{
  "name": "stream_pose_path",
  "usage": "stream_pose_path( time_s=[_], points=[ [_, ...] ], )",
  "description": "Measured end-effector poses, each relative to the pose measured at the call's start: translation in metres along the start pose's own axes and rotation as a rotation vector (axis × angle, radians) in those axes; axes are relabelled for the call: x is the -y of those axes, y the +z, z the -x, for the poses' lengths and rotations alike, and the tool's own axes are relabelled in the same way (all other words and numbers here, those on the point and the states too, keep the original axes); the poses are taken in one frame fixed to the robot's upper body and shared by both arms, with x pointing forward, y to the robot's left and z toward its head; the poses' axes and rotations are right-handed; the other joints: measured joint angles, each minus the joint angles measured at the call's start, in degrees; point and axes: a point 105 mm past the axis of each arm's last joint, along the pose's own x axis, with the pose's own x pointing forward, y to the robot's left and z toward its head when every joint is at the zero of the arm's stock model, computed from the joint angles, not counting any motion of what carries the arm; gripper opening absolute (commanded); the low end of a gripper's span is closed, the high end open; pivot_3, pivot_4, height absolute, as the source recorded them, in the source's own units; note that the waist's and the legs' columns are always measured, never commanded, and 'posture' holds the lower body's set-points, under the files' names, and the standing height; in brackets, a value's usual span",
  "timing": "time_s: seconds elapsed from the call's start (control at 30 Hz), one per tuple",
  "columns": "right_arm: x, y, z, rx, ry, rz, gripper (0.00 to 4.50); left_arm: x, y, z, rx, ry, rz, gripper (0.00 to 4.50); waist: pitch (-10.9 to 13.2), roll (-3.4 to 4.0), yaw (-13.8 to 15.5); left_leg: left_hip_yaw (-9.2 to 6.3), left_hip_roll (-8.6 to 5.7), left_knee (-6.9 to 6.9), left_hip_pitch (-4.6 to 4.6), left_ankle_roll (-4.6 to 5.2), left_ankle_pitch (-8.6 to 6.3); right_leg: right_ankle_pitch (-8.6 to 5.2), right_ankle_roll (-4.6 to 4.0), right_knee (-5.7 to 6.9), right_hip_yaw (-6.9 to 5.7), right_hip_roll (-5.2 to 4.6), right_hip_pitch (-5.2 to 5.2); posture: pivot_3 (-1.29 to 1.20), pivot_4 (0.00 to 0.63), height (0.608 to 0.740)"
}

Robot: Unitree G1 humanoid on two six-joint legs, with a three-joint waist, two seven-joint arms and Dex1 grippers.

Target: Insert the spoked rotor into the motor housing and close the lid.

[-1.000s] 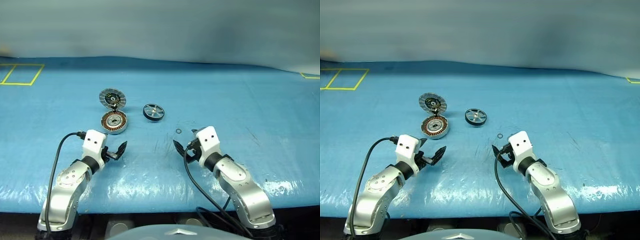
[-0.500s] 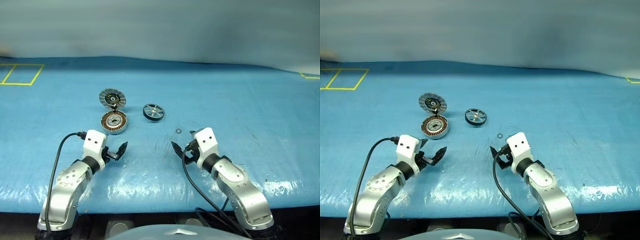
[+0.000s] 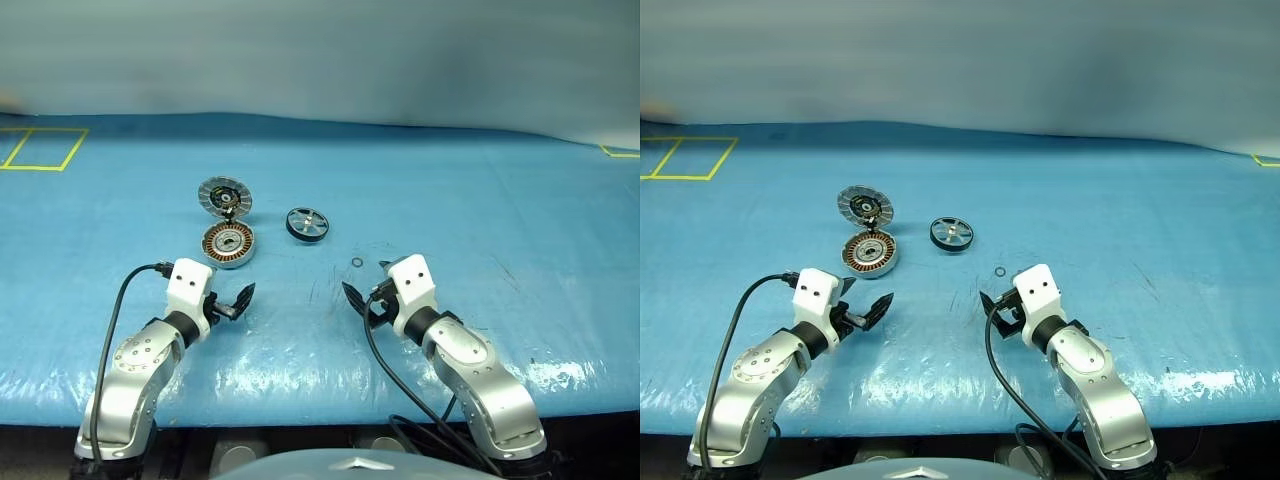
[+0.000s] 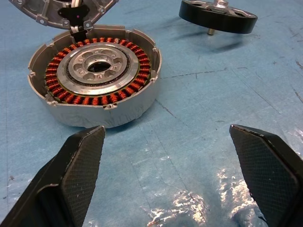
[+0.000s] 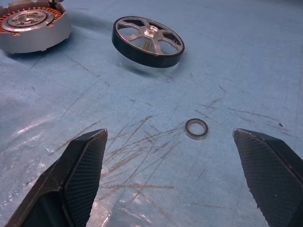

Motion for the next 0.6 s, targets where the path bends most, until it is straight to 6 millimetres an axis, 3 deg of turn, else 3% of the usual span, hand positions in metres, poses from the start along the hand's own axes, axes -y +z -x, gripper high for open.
stream_pose_path(
  time_s=[0.33, 0.6],
  points=[
    [0.000, 0.000, 0.000, 0.000, -0.002, 0.000, 4.47, 0.001, 0.000, 0.000, -0.002, -0.005, 0.001, 4.48, 0.00, 0.00, 0.00, 0.00, 0.00, 0.00, 0.00, 0.00, 0.00, 0.00, 0.00, 0.00, 0.00, 0.00, 0.00, 0.00, 0.150, 0.740],
    [0.000, 0.001, -0.001, 0.006, -0.008, -0.006, 4.47, 0.004, 0.003, 0.012, -0.078, -0.192, -0.104, 4.48, 0.01, 0.00, -0.05, 0.00, 0.02, -0.01, 0.01, 0.00, 0.00, -0.02, -0.03, 0.03, 0.00, 0.00, -0.03, 0.00, 0.150, 0.740]
  ],
)
